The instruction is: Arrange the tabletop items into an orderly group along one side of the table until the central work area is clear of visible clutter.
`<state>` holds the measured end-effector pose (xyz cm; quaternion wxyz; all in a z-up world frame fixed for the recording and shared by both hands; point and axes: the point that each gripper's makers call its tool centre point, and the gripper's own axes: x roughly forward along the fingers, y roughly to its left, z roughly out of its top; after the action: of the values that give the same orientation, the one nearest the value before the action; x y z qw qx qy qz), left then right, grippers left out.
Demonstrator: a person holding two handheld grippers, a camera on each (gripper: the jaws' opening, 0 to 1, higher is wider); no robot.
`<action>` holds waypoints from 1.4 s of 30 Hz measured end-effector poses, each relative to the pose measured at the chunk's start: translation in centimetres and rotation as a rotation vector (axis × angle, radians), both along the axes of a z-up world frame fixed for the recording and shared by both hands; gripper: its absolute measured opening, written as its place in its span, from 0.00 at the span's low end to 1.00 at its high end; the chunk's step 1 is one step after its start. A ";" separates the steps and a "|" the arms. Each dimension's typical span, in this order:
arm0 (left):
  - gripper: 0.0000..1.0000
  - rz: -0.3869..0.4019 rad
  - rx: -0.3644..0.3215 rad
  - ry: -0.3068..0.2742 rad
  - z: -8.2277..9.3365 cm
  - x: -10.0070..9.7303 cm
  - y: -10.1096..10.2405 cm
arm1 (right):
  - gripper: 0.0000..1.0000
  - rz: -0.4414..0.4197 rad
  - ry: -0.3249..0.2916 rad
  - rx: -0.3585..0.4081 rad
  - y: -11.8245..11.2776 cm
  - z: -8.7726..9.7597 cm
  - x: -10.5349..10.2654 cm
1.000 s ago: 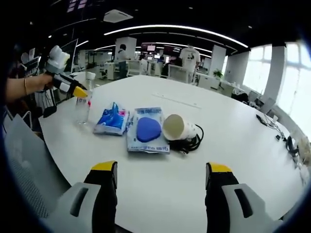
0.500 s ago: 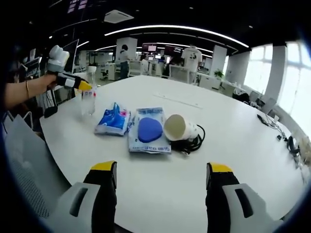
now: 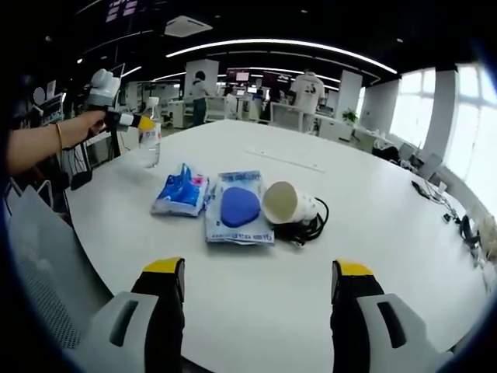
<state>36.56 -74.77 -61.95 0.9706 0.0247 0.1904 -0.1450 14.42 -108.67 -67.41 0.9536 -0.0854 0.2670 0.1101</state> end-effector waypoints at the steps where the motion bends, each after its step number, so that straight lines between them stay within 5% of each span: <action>1: 0.34 0.013 -0.001 -0.002 0.0 0.2 0.1 | 0.76 0.000 0.002 -0.004 0.0 -0.1 0.0; 20: 0.34 0.139 -0.033 -0.059 -1.4 7.3 2.2 | 0.76 -0.012 0.058 -0.032 -0.4 -1.1 -0.2; 27: 0.34 0.145 0.021 -0.110 -1.4 8.6 1.8 | 0.77 -0.018 0.061 -0.041 -0.6 -1.2 -0.2; 42: 0.34 0.182 0.003 -0.107 -2.6 10.0 2.2 | 0.77 -0.017 0.076 -0.031 -0.6 -1.5 -0.2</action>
<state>46.55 -72.61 -64.52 0.9885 0.0165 0.1399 -0.0546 14.17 -109.23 -68.92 0.9421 -0.0938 0.3055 0.1011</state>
